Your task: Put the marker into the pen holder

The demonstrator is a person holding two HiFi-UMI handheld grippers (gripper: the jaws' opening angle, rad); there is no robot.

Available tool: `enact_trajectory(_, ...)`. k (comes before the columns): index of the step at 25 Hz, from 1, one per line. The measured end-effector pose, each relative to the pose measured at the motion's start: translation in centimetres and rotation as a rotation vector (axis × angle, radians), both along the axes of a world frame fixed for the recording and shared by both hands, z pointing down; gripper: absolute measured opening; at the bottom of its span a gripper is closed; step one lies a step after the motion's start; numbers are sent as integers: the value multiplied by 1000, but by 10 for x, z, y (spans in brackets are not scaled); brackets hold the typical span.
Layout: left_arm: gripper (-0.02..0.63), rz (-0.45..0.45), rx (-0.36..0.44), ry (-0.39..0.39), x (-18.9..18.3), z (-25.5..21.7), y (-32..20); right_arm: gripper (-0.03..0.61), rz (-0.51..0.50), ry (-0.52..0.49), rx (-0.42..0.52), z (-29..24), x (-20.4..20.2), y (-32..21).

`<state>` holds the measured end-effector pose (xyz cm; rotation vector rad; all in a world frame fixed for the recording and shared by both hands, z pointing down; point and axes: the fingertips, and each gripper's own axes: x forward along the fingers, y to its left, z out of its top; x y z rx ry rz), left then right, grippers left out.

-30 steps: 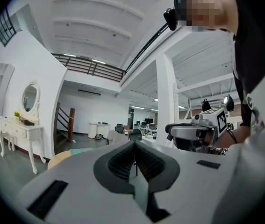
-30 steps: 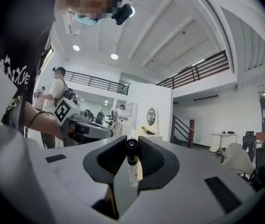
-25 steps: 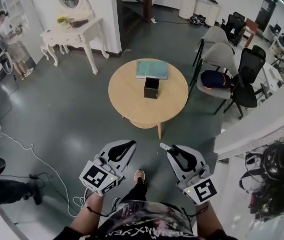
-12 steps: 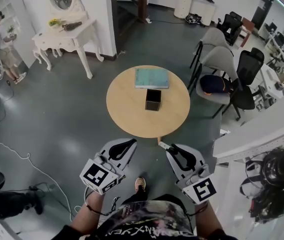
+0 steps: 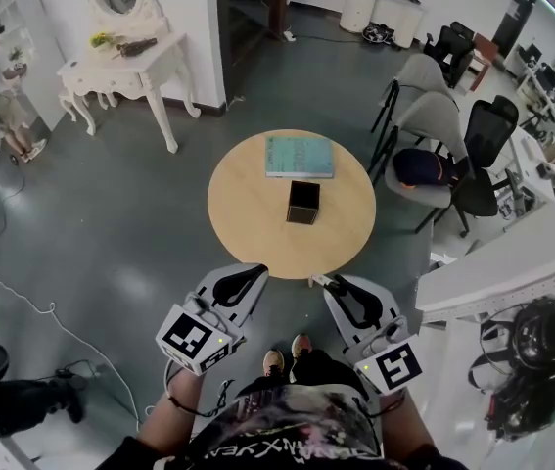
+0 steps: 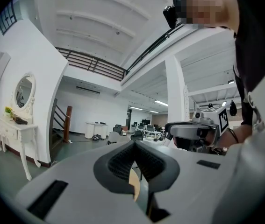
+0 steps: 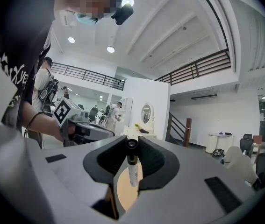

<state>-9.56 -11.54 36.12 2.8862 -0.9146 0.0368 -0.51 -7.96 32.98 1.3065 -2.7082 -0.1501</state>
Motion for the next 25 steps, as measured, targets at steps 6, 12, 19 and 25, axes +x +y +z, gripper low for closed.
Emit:
enact_trajectory(6, 18, -5, 5, -4, 4, 2, -15, 77, -24, 32, -51, 14, 2, -11)
enact_trajectory(12, 17, -16, 4, -14, 6, 6, -31, 77, -18, -16, 7, 6, 3, -33)
enact_trajectory(19, 18, -23, 4, -24, 17, 10, -64, 77, -25, -24, 8, 11, 14, -66)
enact_trajectory(25, 17, -26, -4, -29, 28, 14, -94, 77, -35, -30, -4, 15, 23, -98)
